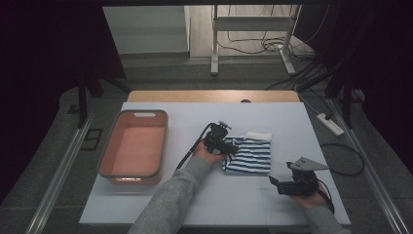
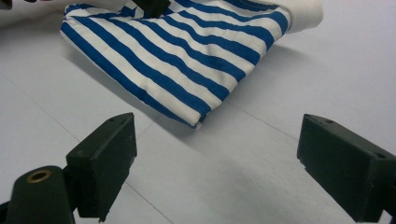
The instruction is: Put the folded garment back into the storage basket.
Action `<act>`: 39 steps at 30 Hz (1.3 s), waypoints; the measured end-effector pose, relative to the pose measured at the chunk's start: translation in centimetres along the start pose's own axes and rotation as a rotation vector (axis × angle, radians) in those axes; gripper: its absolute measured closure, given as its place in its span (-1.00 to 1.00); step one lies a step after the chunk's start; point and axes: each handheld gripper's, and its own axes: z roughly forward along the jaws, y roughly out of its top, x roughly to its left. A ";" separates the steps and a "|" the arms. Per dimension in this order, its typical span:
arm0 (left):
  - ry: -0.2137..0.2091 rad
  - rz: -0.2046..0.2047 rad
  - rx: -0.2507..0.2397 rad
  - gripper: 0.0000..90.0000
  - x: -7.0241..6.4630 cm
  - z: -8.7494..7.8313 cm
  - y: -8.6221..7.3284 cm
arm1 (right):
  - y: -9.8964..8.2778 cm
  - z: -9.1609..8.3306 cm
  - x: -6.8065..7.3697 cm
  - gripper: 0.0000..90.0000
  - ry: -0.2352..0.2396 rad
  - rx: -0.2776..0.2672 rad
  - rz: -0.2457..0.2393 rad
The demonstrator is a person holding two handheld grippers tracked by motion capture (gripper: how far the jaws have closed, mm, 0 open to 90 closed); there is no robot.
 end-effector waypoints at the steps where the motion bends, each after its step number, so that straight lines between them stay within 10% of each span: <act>1: 0.000 0.000 0.000 -0.45 0.0 0.0 0.0 | 0.0 0.0 0.0 -0.72 0.000 0.000 0.000; 15: -0.053 0.099 -0.019 0.71 -0.8 -0.4 -0.1 | 0.0 -0.1 0.0 -0.71 -0.004 -0.007 0.001; 39: -0.055 0.135 -0.063 0.80 -1.3 -2.0 -0.3 | 0.0 -0.2 0.0 -0.71 -0.016 -0.007 -0.002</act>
